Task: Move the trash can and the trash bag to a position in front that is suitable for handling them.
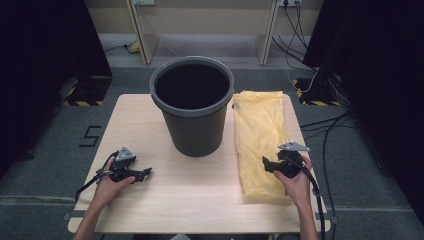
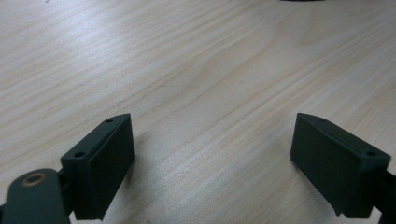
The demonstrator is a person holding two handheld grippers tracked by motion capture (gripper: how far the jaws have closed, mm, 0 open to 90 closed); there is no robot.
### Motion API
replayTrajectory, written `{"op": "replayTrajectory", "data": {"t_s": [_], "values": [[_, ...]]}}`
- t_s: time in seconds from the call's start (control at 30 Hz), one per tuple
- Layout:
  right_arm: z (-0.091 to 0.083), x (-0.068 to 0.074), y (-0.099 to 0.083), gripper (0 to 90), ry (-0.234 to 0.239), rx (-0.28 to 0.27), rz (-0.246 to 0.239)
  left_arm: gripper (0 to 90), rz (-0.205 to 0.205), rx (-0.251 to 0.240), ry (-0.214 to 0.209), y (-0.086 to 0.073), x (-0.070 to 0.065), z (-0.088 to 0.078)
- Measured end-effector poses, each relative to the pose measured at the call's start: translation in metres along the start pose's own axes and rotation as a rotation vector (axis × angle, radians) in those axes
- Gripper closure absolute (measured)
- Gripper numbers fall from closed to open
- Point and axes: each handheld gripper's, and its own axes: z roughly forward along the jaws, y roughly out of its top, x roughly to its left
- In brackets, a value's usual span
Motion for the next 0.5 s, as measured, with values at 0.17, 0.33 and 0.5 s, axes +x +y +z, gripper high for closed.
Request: {"op": "replayTrajectory", "data": {"t_s": [0.17, 0.33, 0.5], "values": [[-0.015, -0.002, -0.015, 21.4, -0.001, -0.008, 0.014, 12.7, 0.000, 0.000, 0.000, 0.000, 0.000, 0.000], [-0.025, -0.002, -0.033, 21.4, -0.001, 0.007, 0.032, 12.6, 0.000, 0.000, 0.000, 0.000, 0.000, 0.000], [-0.033, 0.000, -0.042, 21.4, -0.003, 0.007, 0.029, 11.8, 0.000, 0.003, 0.000, 0.001, 0.000, 0.001]]}}
